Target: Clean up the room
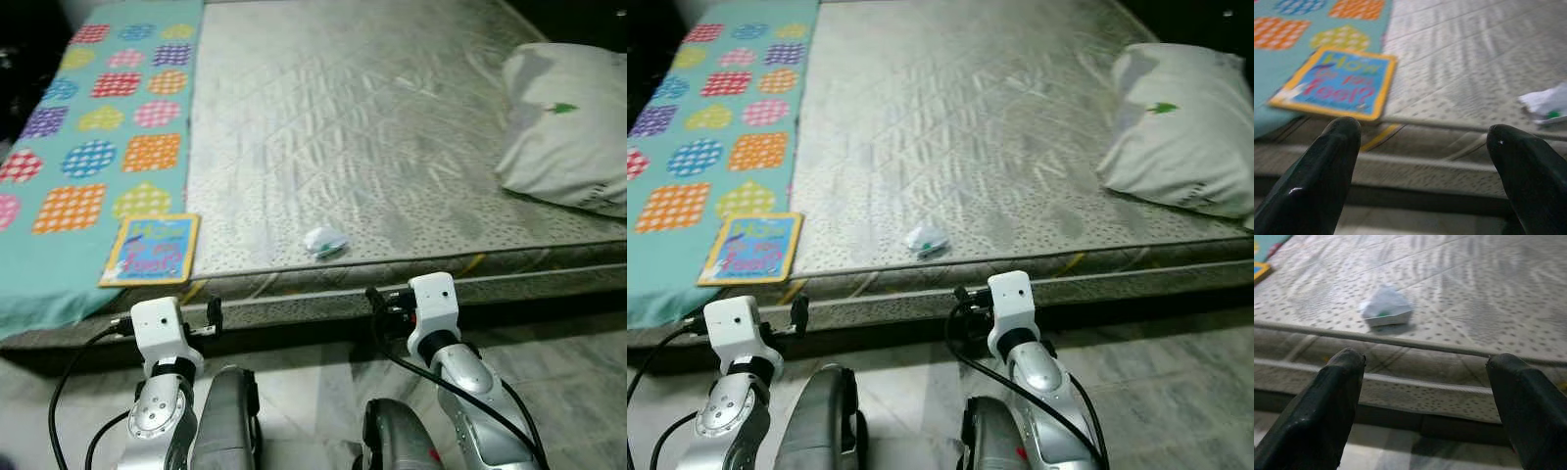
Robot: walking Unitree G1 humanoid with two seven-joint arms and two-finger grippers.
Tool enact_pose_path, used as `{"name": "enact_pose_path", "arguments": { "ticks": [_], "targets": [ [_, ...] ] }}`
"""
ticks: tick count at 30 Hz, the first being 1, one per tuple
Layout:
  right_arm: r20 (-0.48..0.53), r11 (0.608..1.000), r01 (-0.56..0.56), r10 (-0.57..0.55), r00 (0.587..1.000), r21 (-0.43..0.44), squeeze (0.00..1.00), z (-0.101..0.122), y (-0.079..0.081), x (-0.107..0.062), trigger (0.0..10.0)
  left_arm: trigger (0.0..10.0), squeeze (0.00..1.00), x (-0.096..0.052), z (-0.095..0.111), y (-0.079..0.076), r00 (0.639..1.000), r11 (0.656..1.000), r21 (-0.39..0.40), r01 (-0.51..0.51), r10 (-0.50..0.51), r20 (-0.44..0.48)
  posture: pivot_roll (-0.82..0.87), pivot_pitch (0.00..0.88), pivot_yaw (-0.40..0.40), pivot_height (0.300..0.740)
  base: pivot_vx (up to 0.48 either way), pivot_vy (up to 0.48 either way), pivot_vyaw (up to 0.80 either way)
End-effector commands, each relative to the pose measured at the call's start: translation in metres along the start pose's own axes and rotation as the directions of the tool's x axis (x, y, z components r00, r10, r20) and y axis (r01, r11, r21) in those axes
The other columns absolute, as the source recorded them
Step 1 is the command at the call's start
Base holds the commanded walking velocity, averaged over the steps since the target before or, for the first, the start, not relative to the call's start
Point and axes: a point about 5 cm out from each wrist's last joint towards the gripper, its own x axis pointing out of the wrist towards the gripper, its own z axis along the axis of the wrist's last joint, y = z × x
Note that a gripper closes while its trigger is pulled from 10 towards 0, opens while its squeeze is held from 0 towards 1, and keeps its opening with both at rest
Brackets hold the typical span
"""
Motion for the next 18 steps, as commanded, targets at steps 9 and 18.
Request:
{"name": "enact_pose_path", "arguments": {
  "ticks": [9,18],
  "targets": [
    [0.003,1.0,-0.005,0.005,1.0,0.007,0.0,-0.0014,0.001,-0.0008,10.0,10.0,0.0,-0.0017,-0.002,0.0008,1.0,1.0,0.004,-0.01,0.01,-0.009,-0.06,0.234,0.004,0.543,0.0,0.0,0.0],
    [0.023,0.999,-0.029,0.03,0.999,-0.042,0.0,0.0013,0.0022,-0.0011,10.0,10.0,0.0,-0.0021,-0.0006,-0.0028,1.0,1.0,-0.015,0.025,-0.025,0.0,-0.06,0.234,0.005,0.543,0.0,0.0,0.09]
  ]
}}
